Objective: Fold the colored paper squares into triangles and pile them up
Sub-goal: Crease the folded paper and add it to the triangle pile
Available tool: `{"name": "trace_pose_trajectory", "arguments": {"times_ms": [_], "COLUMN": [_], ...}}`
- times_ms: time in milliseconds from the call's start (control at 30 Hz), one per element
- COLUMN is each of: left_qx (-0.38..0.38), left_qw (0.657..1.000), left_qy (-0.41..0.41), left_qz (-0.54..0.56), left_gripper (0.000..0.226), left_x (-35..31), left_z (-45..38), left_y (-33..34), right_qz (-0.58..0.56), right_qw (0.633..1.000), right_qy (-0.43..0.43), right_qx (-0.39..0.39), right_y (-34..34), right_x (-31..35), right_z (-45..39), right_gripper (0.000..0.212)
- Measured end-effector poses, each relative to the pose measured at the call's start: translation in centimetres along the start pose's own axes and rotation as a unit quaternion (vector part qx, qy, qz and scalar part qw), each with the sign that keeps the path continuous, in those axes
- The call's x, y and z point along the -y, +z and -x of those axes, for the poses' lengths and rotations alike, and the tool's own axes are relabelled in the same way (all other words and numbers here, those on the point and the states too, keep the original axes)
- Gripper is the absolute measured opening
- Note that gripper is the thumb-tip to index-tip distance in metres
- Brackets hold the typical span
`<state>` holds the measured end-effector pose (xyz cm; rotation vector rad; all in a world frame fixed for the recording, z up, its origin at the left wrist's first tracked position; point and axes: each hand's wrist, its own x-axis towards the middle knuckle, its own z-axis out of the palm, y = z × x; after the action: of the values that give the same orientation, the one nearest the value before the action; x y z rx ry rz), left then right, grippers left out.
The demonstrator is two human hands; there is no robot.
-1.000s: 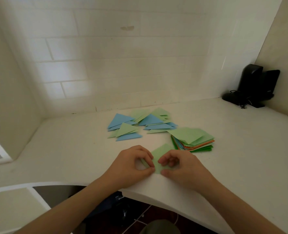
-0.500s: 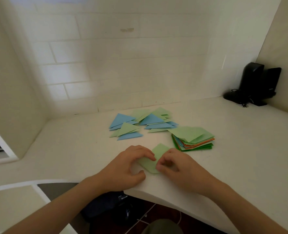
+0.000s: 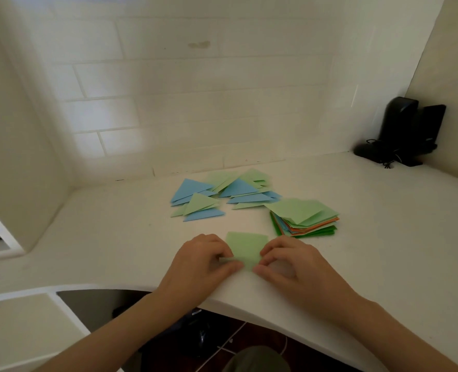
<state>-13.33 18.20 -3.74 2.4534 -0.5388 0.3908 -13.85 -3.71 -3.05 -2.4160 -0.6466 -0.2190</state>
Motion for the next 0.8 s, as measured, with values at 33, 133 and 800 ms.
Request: {"name": "trace_pose_trajectory", "arguments": {"times_ms": [33,133,800], "left_qx": [-0.002,0.006,0.113], "left_qw": [1.0,0.996,0.989], "left_qy": [-0.017,-0.079,-0.074], "left_qz": [-0.013,-0.047,-0.057], "left_gripper": [0.045,0.051,0.034], "left_x": [0.0,0.2,-0.2], "left_z": [-0.2,-0.5,-1.1], "left_y": [0.1,0.4,-1.5], "right_qz": [0.005,0.027,-0.046], "right_qw": [1.0,0.998,0.997], "right_qy": [0.009,0.026,0.06], "right_qx": [-0.008,-0.045,0.013], "right_y": [0.2,0.8,-0.7], "right_x": [0.1,0.4,-0.4], "right_z": [0.0,-0.3,-0.8], "right_gripper": [0.045,0.039,0.052]}}
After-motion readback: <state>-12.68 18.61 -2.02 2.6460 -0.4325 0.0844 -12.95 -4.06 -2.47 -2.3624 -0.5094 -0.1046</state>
